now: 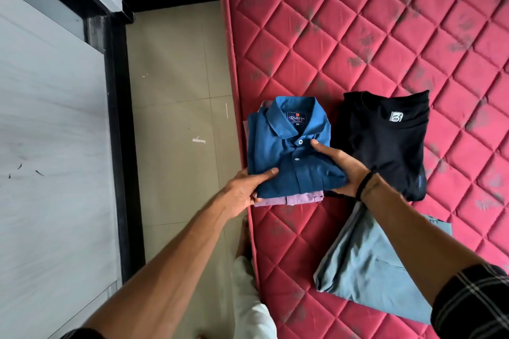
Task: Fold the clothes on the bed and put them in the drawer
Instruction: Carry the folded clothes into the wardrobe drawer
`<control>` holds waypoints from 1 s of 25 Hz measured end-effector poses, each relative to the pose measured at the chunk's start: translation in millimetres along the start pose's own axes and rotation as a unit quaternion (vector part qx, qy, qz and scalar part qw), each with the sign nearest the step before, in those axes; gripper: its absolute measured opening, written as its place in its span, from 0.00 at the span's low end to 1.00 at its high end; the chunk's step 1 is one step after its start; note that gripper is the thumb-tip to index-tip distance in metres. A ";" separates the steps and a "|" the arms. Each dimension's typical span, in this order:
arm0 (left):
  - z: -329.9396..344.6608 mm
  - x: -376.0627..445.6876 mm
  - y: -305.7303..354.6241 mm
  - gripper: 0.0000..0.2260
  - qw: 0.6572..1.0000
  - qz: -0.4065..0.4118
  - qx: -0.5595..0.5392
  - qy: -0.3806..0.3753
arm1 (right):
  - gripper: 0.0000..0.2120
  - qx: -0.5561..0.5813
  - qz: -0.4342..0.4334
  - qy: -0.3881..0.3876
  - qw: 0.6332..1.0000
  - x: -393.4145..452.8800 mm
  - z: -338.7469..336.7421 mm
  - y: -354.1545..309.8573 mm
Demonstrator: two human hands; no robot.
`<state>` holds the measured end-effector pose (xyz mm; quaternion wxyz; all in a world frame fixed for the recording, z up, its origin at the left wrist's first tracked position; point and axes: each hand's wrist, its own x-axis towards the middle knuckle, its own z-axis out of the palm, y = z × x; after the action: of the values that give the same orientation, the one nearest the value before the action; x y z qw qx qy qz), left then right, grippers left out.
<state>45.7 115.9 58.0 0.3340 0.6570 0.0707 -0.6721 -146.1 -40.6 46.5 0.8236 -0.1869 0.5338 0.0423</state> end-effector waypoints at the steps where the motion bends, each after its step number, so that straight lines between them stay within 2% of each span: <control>1: -4.3 -2.0 -2.1 0.21 0.999 0.007 0.034 -0.040 | 0.29 -0.021 -0.006 -0.006 1.000 1.6 3.5 -1.6; 3: -11.1 -7.8 -9.4 0.30 0.990 0.032 0.104 -0.092 | 0.24 -0.083 -0.044 0.014 0.995 -0.5 9.3 0.7; 5: -14.5 -17.9 -13.2 0.33 0.987 0.041 0.113 -0.110 | 0.20 -0.128 -0.113 0.034 0.985 -11.5 17.1 8.6; 7: -19.9 -29.5 -20.9 0.33 0.987 0.038 0.055 -0.146 | 0.19 -0.131 -0.173 0.046 0.975 -26.1 25.3 23.3; 10: -24.0 -54.5 -27.0 0.29 0.980 0.011 -0.107 -0.169 | 0.18 -0.141 -0.221 0.065 0.963 -47.8 39.4 46.6; 12: -33.5 -78.6 -32.4 0.29 0.979 -0.010 -0.148 -0.137 | 0.17 -0.168 -0.230 0.077 0.956 -61.7 58.8 64.6; 14: -49.6 -103.1 -48.9 0.31 0.986 -0.015 -0.132 -0.098 | 0.15 -0.197 -0.232 0.083 0.949 -72.6 81.9 86.2; 17: -90.0 -145.0 -93.7 0.31 0.985 0.022 -0.170 -0.035 | 0.18 -0.239 -0.233 0.049 0.942 -84.7 128.4 126.6; 20: -142.0 -213.8 -147.0 0.19 0.967 0.094 -0.236 0.017 | 0.19 -0.307 -0.244 -0.020 0.920 -104.2 190.5 173.8; 25: -220.3 -354.2 -288.7 0.16 0.910 0.203 -0.346 0.107 | 0.16 -0.422 -0.224 -0.157 0.864 -169.8 312.0 287.8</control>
<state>42.8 581.1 260.3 0.6599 0.5687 0.1996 -0.4488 -26.6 358.3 235.3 0.7262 -0.6222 0.2724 0.1065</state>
